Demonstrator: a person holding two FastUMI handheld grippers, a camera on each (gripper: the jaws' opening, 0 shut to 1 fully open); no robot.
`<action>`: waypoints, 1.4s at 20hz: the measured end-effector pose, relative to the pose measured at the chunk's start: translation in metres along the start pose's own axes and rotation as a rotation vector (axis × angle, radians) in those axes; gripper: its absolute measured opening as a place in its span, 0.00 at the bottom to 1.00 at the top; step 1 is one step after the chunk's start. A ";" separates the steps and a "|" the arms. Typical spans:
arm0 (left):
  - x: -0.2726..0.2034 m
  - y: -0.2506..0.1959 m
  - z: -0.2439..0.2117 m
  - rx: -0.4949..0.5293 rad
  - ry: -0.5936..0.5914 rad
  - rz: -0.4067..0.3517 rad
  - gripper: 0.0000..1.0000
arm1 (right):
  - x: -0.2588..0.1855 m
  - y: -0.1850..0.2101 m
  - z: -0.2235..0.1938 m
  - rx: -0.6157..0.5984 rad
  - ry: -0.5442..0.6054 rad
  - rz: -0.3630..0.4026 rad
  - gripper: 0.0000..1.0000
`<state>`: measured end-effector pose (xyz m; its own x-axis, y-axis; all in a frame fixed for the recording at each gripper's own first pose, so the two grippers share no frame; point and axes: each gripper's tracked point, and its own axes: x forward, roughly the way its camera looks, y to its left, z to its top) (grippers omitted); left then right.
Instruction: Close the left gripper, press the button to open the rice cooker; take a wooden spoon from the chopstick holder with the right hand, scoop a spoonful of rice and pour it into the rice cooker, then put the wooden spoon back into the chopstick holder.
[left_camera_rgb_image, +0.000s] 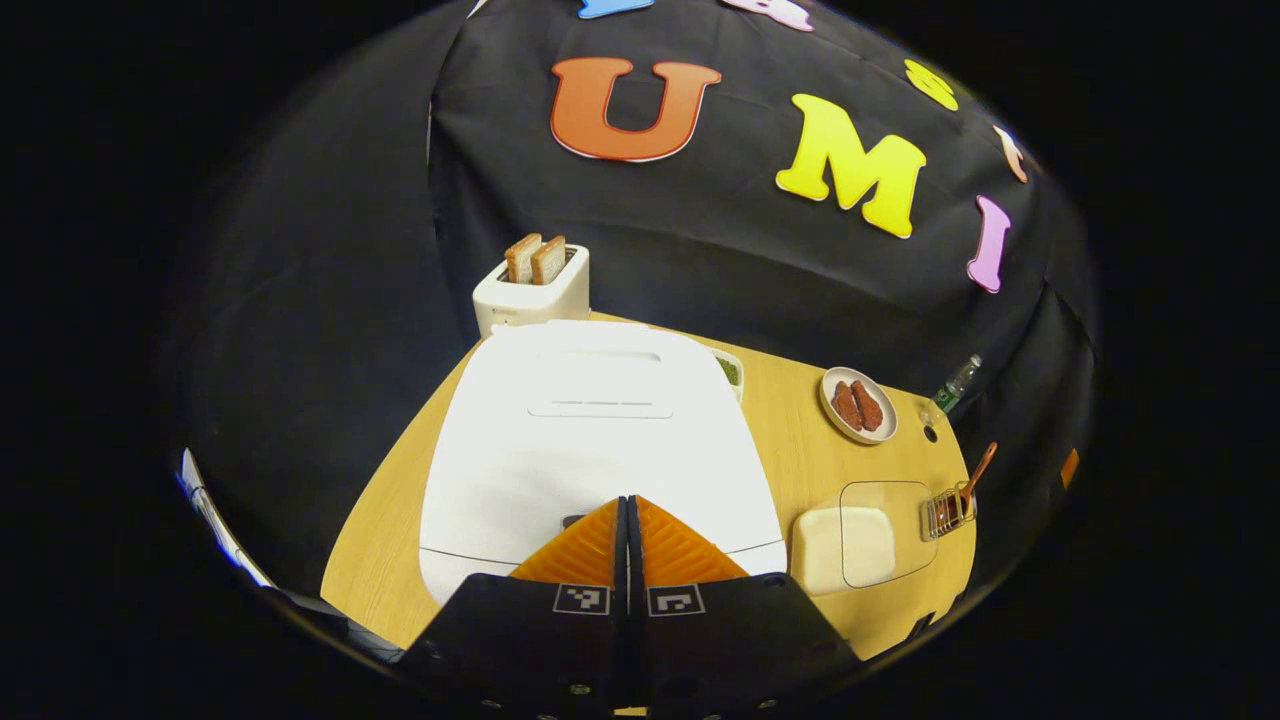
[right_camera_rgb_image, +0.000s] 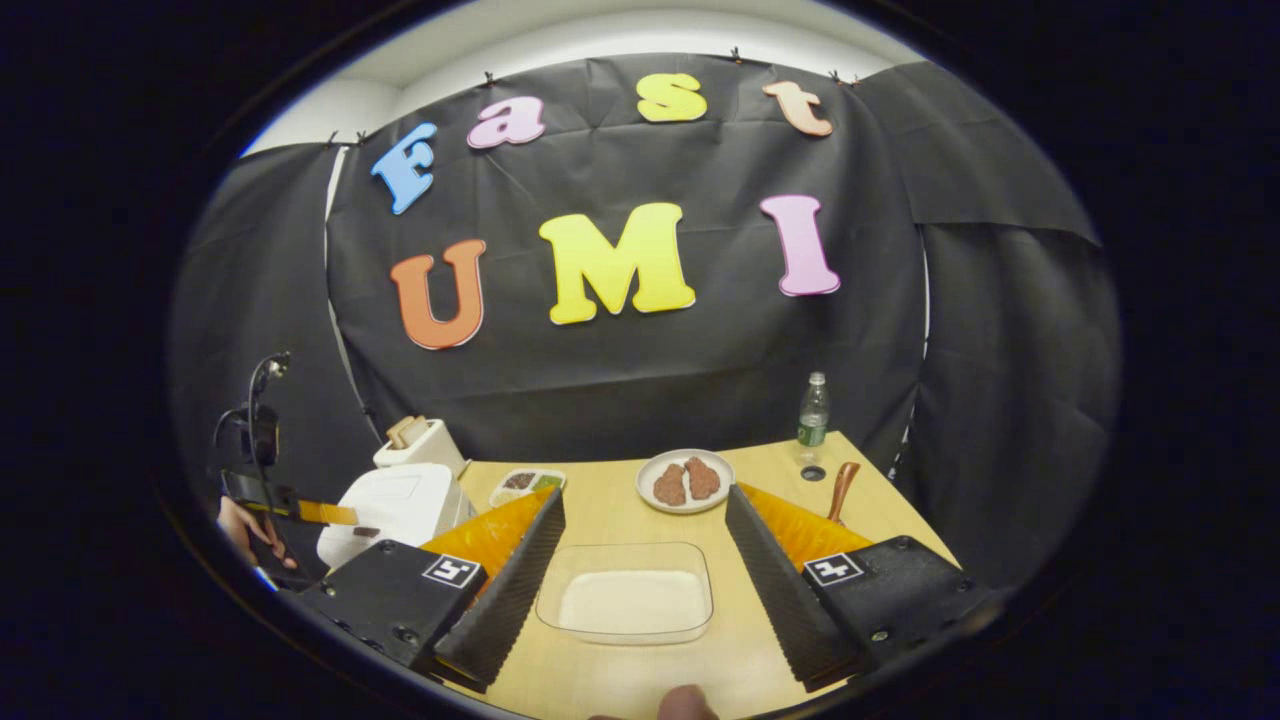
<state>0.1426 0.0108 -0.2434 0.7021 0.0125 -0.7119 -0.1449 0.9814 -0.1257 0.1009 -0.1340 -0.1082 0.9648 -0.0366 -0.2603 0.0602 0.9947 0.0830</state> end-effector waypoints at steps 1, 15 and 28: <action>0.002 0.003 -0.001 -0.011 0.009 0.006 0.00 | 0.002 -0.003 -0.001 0.004 0.007 -0.002 1.00; 0.006 0.007 -0.011 -0.039 0.015 0.044 0.00 | 0.004 -0.007 -0.008 0.005 0.052 0.013 0.99; -0.053 -0.005 0.134 0.000 -0.426 0.030 0.10 | -0.049 -0.058 0.010 0.007 -0.031 -0.101 0.98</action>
<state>0.1991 0.0313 -0.1126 0.9229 0.1193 -0.3661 -0.1699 0.9794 -0.1093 0.0524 -0.1904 -0.0900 0.9612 -0.1397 -0.2378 0.1592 0.9851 0.0648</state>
